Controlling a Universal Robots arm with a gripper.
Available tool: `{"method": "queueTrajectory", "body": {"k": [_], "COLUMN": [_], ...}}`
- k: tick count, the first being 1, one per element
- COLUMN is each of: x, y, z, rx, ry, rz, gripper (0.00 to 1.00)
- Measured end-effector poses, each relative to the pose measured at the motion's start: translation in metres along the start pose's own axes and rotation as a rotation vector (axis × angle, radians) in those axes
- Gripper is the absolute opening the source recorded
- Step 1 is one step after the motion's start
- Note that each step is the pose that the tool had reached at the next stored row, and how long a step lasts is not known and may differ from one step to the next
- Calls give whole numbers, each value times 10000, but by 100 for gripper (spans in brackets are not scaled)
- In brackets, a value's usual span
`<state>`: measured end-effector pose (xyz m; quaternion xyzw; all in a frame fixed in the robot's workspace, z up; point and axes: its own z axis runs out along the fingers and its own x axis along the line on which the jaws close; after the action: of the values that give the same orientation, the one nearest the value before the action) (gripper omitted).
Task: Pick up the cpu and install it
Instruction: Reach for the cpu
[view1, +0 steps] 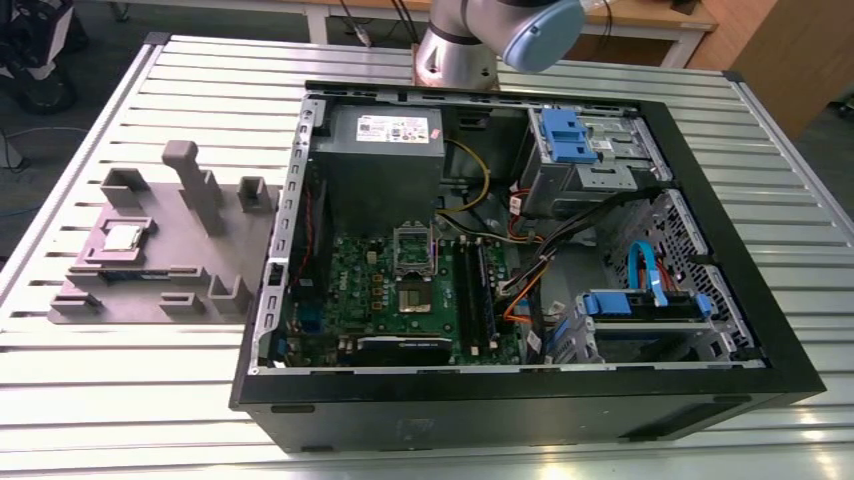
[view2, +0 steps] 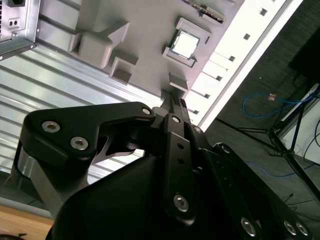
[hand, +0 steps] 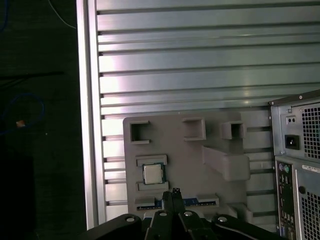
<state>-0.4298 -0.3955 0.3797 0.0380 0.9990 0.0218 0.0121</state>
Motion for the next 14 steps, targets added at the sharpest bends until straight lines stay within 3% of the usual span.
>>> {"method": "queueTrajectory", "body": {"k": [14], "x": [179], "y": [-12], "z": [6], "rx": [0], "ry": [-1], "rz": [-1], "gripper": [10]}}
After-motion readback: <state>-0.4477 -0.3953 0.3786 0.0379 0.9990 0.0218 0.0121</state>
